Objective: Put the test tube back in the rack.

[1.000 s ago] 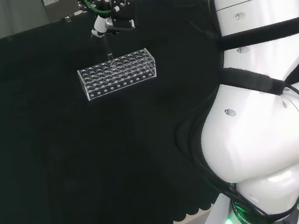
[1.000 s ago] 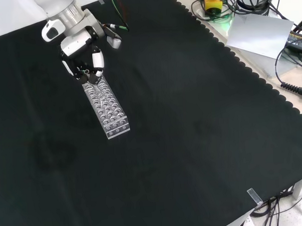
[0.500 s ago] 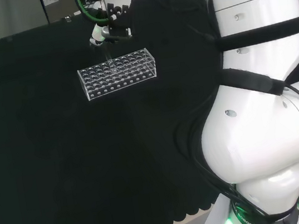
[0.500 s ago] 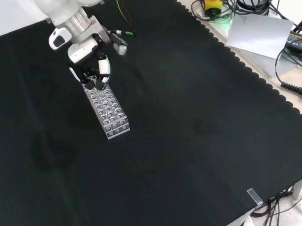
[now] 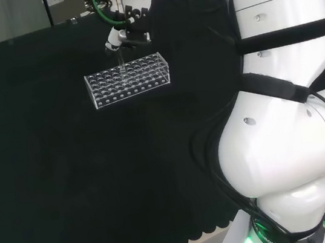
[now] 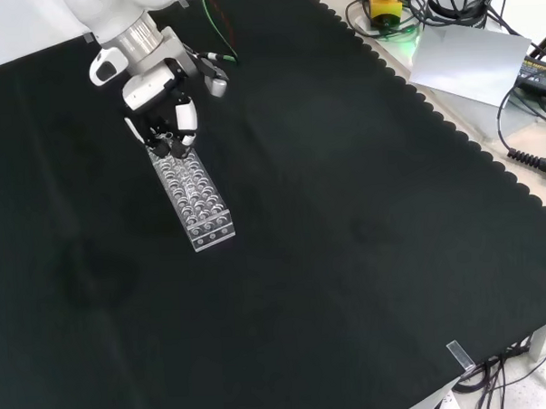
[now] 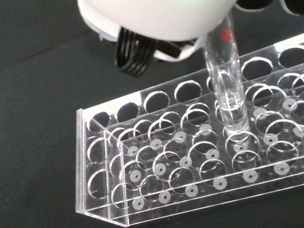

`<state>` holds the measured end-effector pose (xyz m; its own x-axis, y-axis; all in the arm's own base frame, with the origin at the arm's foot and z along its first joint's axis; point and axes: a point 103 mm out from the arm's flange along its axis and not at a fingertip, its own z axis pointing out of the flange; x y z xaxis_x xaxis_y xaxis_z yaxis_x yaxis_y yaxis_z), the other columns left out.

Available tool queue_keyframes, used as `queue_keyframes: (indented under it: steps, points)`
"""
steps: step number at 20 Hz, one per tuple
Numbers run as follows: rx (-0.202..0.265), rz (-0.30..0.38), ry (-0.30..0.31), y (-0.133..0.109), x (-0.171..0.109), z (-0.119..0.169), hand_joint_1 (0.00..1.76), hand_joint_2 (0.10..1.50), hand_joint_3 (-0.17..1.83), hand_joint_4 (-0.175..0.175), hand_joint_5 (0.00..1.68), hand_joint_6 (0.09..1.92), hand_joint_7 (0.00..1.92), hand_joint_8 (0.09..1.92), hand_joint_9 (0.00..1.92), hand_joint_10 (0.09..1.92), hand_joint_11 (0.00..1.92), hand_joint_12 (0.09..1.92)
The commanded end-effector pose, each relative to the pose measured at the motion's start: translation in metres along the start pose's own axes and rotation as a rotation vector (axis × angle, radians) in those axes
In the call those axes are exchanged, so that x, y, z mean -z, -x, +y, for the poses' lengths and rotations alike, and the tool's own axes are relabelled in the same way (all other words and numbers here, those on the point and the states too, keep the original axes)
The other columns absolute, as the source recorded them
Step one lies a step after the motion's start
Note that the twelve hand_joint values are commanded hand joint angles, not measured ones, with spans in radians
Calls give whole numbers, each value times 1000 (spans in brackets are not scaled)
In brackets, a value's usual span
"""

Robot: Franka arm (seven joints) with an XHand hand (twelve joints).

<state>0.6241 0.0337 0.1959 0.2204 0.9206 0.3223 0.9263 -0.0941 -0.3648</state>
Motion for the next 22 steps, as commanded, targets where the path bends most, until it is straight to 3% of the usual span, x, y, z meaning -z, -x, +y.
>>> queue_keyframes:
  steps: [1,7,22]
  points:
    - [18,12,-9,8,3,2,1238,570,699,-175,1501,246,1875,276,1807,179,1303,926]
    - [30,14,-26,7,-2,0,1238,570,699,-175,1501,246,1875,276,1807,179,1303,926]
    - [-5,4,-60,-6,-41,-9,1238,569,700,-175,1501,245,1874,276,1806,177,1300,926]
